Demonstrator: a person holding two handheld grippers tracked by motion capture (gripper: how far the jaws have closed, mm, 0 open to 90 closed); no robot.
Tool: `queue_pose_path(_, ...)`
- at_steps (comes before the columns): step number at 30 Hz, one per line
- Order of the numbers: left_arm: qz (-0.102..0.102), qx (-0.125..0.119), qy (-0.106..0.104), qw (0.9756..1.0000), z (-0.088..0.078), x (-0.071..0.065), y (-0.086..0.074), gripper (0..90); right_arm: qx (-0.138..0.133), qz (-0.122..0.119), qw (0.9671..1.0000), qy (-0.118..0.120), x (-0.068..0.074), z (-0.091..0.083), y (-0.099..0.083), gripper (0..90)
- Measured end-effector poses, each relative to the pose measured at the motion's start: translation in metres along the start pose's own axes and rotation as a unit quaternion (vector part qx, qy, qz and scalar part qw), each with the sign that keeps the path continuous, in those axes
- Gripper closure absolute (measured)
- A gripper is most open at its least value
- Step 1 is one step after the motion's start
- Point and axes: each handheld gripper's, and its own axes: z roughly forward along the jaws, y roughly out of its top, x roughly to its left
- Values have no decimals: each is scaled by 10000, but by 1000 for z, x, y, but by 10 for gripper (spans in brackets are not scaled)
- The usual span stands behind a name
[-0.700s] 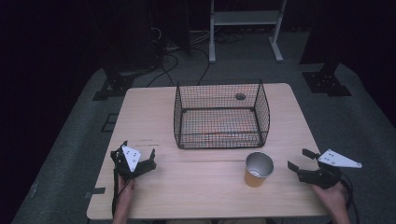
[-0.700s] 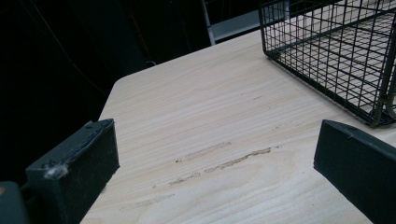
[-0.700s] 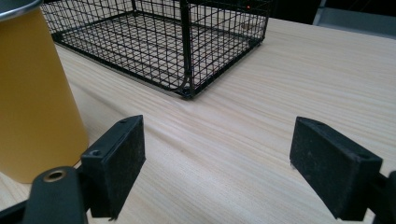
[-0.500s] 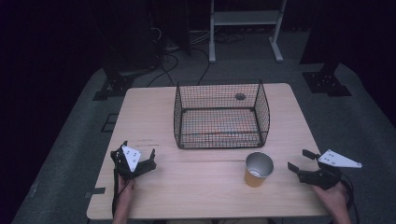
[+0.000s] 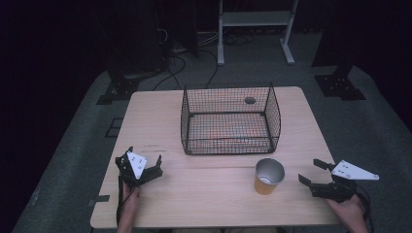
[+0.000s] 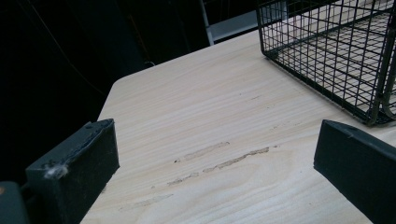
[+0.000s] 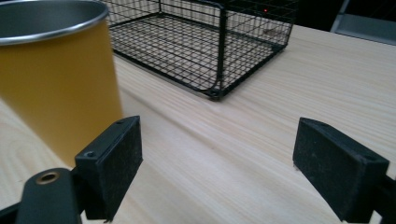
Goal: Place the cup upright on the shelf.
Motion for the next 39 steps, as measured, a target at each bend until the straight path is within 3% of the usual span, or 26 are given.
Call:
queue_pose_path(13,13,-2,9,10000,0,-1,0,0,36,-279,9988,404,23,-5,5,140)
queue_pose_path(20,1,1,4,10000,0,0,0,0,89,-437,9967,676,40,1,12,139)
queue_pose_path(25,1,-2,-1,10000,0,0,0,0,71,-590,9954,745,51,5,19,133)
queue_pose_path(31,1,-3,0,10000,0,0,0,0,92,-511,9947,886,56,11,20,133)
queue_pose_path(39,2,-2,0,10000,0,0,0,0,125,-593,9930,1011,64,23,23,103)
